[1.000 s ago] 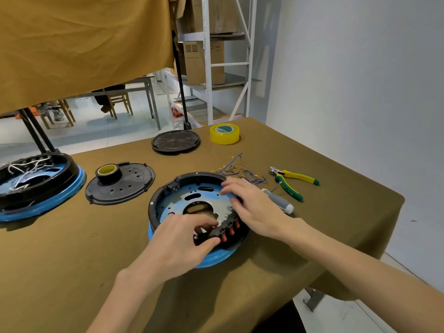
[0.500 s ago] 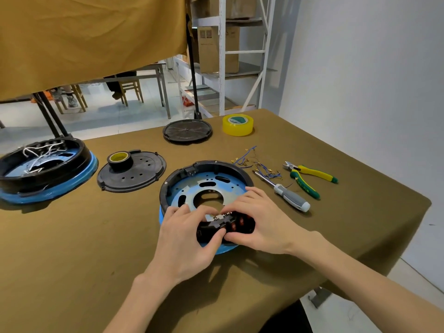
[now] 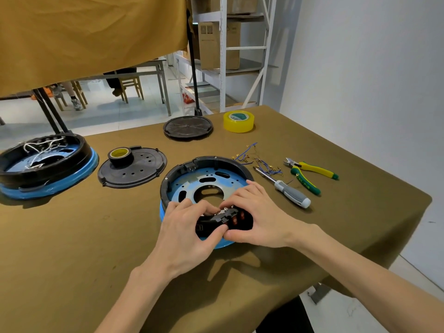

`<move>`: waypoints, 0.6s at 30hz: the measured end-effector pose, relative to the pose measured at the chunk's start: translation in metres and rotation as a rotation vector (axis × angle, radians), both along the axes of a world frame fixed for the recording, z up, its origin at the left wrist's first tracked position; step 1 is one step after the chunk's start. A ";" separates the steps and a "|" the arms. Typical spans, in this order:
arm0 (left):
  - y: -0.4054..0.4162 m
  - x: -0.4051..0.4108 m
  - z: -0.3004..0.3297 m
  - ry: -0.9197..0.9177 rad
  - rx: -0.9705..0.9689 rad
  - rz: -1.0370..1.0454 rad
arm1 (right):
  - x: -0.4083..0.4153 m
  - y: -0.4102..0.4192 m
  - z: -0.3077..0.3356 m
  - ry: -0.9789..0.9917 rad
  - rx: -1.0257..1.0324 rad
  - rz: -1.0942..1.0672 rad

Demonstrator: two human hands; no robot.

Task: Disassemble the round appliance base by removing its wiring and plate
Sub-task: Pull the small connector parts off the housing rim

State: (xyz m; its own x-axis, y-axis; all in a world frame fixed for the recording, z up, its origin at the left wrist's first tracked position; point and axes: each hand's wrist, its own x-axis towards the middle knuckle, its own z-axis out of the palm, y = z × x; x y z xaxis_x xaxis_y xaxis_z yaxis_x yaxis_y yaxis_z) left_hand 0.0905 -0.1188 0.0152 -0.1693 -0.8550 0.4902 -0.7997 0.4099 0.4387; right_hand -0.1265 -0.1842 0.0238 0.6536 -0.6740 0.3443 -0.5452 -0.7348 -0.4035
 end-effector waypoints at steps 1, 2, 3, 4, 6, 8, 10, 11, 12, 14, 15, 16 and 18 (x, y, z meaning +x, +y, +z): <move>0.001 0.000 0.001 -0.017 0.010 -0.007 | 0.000 -0.001 0.000 0.009 0.001 0.006; 0.001 -0.001 0.003 -0.042 0.024 -0.011 | -0.001 -0.003 0.001 0.018 -0.004 0.010; 0.001 -0.003 0.005 -0.066 0.041 -0.007 | -0.001 -0.006 0.002 0.029 -0.010 0.012; 0.000 -0.006 0.007 -0.082 0.059 0.007 | -0.003 -0.010 0.003 0.041 -0.008 0.006; 0.001 -0.013 0.010 -0.084 0.071 0.049 | -0.008 -0.017 0.007 0.050 0.013 -0.035; 0.001 -0.019 0.013 -0.055 0.058 0.075 | -0.015 -0.021 0.008 0.025 0.005 -0.103; -0.002 -0.020 0.018 0.005 0.086 0.061 | -0.023 -0.021 0.008 -0.008 0.008 -0.173; -0.005 -0.020 0.021 0.032 0.127 0.041 | -0.026 -0.021 0.008 -0.031 0.024 -0.196; -0.010 -0.020 0.023 0.051 0.179 0.015 | -0.029 -0.021 0.006 -0.059 0.037 -0.204; -0.022 -0.018 0.029 0.084 0.281 -0.037 | -0.033 -0.018 0.002 -0.115 0.053 -0.200; -0.028 -0.017 0.032 0.104 0.320 -0.059 | -0.033 -0.016 -0.001 -0.143 0.068 -0.202; -0.034 -0.017 0.035 0.121 0.356 -0.076 | -0.032 -0.014 -0.004 -0.176 0.090 -0.210; -0.044 -0.017 0.038 0.129 0.406 -0.090 | -0.030 -0.009 -0.010 -0.254 0.131 -0.256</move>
State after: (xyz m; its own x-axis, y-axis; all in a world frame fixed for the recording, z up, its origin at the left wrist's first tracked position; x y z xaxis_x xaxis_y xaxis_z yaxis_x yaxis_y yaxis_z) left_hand 0.0738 -0.1629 0.0529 -0.2112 -0.9675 0.1388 -0.6968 0.2487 0.6728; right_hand -0.1562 -0.1935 0.0136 0.3631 -0.8534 0.3738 -0.5751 -0.5210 -0.6308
